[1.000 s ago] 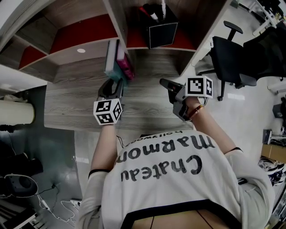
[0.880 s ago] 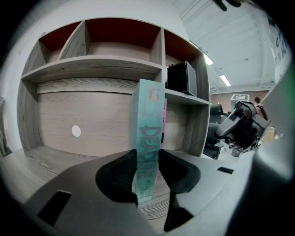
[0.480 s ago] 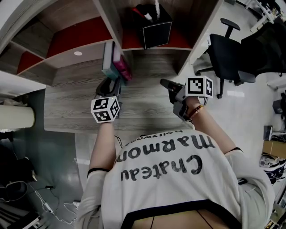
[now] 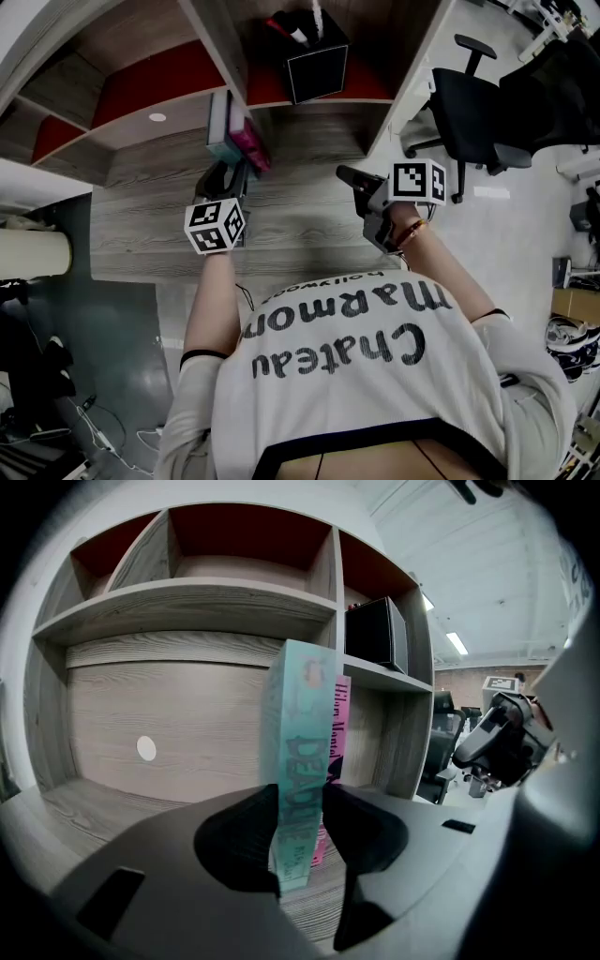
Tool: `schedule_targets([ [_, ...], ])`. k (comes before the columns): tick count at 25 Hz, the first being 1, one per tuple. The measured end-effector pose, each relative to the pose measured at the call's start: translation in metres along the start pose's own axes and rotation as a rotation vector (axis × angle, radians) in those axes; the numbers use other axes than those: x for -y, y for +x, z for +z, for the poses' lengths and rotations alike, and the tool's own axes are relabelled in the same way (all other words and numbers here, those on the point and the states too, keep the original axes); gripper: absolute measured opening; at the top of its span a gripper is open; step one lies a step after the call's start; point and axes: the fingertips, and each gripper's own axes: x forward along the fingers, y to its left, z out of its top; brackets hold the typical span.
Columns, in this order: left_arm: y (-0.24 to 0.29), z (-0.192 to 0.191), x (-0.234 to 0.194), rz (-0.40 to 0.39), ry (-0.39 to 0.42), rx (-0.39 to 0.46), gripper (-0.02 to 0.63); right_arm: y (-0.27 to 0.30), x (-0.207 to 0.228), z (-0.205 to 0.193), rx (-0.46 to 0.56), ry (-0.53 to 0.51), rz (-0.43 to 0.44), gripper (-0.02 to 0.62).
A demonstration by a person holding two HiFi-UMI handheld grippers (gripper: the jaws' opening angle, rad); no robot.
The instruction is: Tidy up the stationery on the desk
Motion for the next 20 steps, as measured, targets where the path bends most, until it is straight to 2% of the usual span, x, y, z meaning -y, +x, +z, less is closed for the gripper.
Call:
schedule_targets([
  [20, 0.011, 0.003, -0.003, -0.035, 0.001, -0.009, 0.161, -0.006, 0.01, -0.003, 0.014, 0.027, -0.027, 0.012],
])
